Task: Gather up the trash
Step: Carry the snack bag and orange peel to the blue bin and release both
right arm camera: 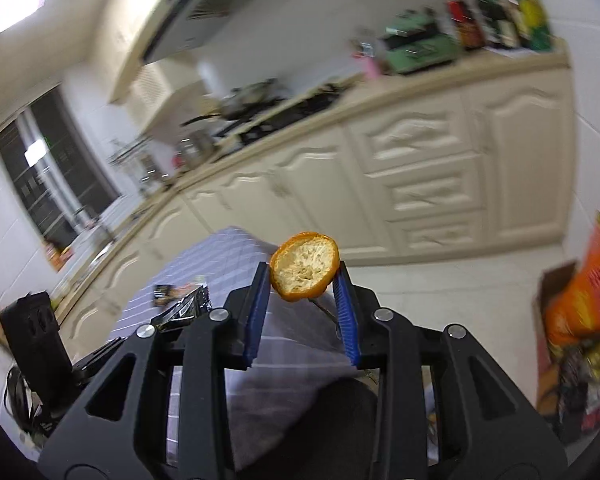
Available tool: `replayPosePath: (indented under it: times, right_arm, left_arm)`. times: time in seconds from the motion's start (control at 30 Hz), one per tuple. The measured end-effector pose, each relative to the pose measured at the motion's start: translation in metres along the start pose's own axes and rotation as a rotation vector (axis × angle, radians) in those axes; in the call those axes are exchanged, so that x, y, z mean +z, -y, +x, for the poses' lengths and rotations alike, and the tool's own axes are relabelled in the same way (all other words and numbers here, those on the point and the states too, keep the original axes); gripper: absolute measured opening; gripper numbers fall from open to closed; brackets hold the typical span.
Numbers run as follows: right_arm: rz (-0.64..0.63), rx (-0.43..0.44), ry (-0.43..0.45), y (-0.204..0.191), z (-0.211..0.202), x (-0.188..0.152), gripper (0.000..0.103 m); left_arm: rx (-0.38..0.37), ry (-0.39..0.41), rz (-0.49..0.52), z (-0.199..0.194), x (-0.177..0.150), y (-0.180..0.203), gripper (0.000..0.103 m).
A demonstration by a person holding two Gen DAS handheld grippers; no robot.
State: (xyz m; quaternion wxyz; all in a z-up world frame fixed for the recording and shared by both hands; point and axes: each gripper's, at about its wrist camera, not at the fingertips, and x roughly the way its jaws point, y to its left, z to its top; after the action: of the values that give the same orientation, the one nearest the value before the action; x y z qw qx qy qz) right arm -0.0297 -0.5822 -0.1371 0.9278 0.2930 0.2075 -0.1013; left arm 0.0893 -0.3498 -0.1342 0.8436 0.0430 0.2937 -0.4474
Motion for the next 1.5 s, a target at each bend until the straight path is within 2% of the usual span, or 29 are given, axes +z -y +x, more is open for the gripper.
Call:
replayPosePath:
  times: [0.23,0.53,0.63,0.73,0.77,0.83,0.9,0.97,1.03,1.1,1.5]
  right_arm:
    - [0.107,-0.097,-0.051,0.068,0.007,-0.027,0.032]
    - [0.240,-0.165,-0.145,0.136,0.033,-0.062,0.032]
    - [0.283,-0.184,-0.181,0.155,0.046,-0.074,0.032]
    - [0.348,-0.209,-0.235,0.179,0.064,-0.088,0.035]
    - [0.383,-0.217,-0.267,0.189,0.072,-0.097,0.036]
    - [0.435,-0.244,-0.282,0.202,0.076,-0.107,0.072]
    - [0.464,-0.238,-0.285,0.208,0.076,-0.113,0.076]
    - [0.474,-0.244,-0.285,0.209,0.075,-0.116,0.085]
    - [0.472,-0.255,-0.284,0.209,0.074,-0.117,0.093]
    - [0.471,-0.270,-0.281,0.207,0.073,-0.117,0.095]
    - [0.436,-0.276,-0.263,0.188,0.069,-0.105,0.097]
  left_arm:
    - [-0.069,-0.157,0.064,0.073,-0.036,0.043,0.037]
    - [-0.108,-0.379,0.118,0.168,-0.087,0.073,0.037]
    - [-0.115,-0.429,0.147,0.193,-0.098,0.083,0.037]
    - [-0.143,-0.513,0.195,0.222,-0.112,0.095,0.043]
    - [-0.138,-0.553,0.211,0.233,-0.118,0.098,0.056]
    - [-0.101,-0.598,0.233,0.242,-0.125,0.098,0.075]
    - [-0.078,-0.590,0.241,0.239,-0.127,0.094,0.081]
    - [-0.063,-0.567,0.243,0.233,-0.125,0.092,0.089]
    - [-0.046,-0.544,0.238,0.227,-0.121,0.087,0.089]
    - [-0.036,-0.529,0.219,0.221,-0.115,0.082,0.089]
    - [-0.024,-0.401,0.186,0.174,-0.078,0.075,0.090]
